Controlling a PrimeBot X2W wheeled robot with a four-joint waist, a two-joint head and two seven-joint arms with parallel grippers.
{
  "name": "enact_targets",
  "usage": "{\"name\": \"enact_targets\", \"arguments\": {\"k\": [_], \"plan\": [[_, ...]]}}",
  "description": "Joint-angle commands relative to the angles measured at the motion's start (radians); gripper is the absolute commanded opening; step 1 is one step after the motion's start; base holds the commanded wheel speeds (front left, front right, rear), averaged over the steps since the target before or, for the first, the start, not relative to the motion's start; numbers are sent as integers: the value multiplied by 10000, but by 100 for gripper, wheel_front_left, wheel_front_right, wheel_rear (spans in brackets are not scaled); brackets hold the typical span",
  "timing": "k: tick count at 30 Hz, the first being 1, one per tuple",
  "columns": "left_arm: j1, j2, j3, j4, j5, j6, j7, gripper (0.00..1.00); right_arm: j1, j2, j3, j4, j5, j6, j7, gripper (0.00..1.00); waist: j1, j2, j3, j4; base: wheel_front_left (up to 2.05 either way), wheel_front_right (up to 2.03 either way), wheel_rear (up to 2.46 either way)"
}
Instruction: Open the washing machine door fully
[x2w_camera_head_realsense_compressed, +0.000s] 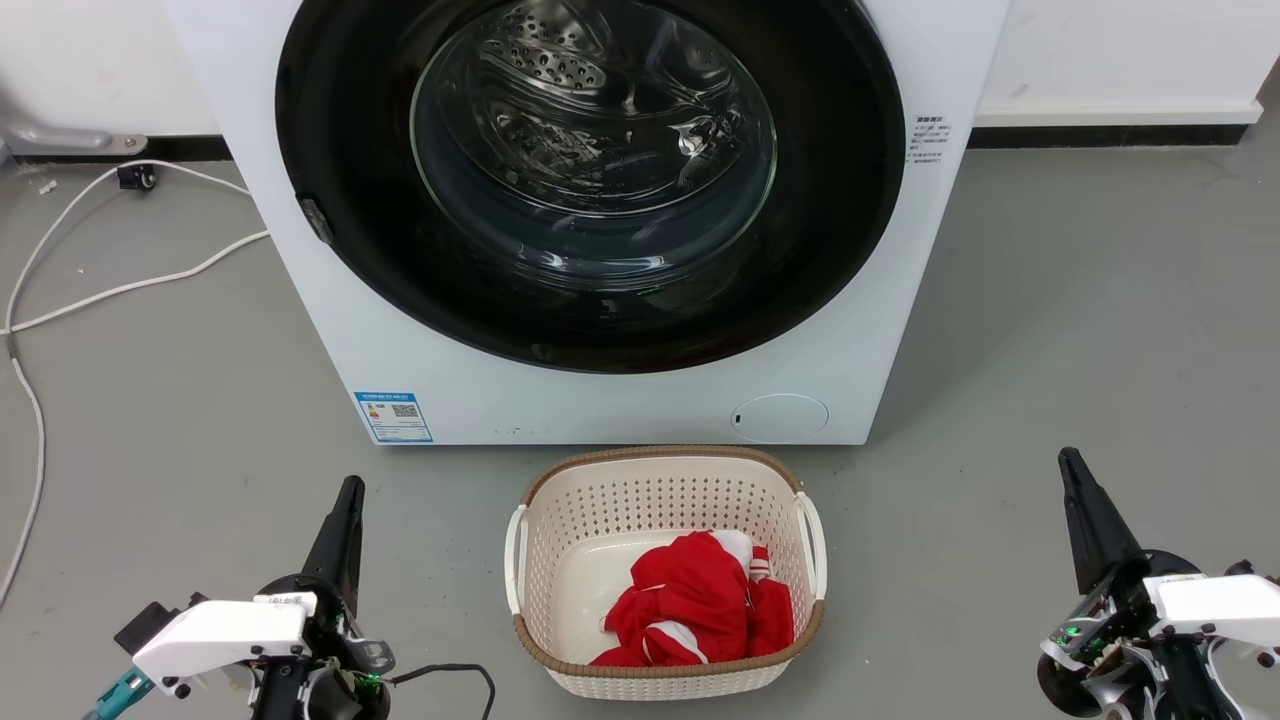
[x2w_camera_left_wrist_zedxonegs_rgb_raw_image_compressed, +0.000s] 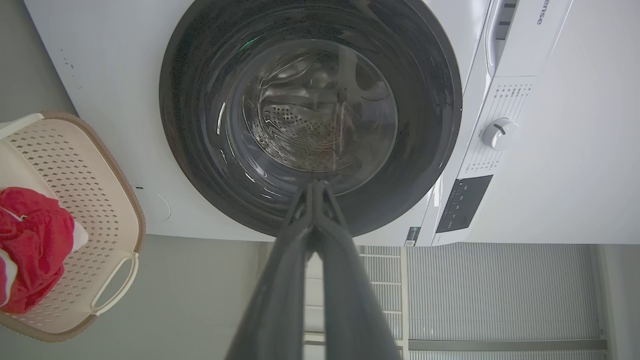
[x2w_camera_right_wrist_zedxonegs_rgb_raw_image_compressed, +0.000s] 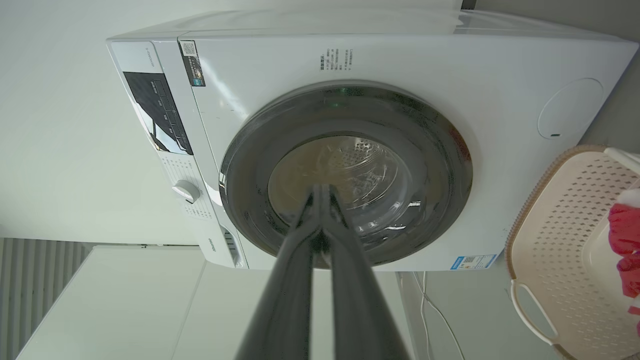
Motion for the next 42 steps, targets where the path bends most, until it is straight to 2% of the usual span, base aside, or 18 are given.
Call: {"name": "enact_targets", "arguments": {"k": [1, 11, 17, 27, 42], "plan": [[76, -15, -28, 130, -2, 4, -8, 100, 96, 6, 10, 120, 1, 0, -6, 100, 0, 0, 0, -1, 0, 0, 0], [40, -13, -343, -229, 304, 1, -472, 100, 260, 10, 239, -309, -162, 0, -468, 100, 0, 0, 5, -4, 0, 0, 0], [37, -12, -328, -675, 924, -1, -755, 100, 344, 13, 317, -626, -885, 0, -749, 100, 0, 0, 6, 0, 0, 0, 0], [59, -11, -405, -1366, 2927, -5, -1183, 100, 453, 18, 478, -1428, -3075, 0, -1175, 100, 0, 0, 7, -13, 0, 0, 0], [224, -8, -657, -2075, 6228, -10, -1745, 100, 734, 25, 713, -2264, -7029, 0, -1740, 100, 0, 0, 3, -10, 0, 0, 0]]}}
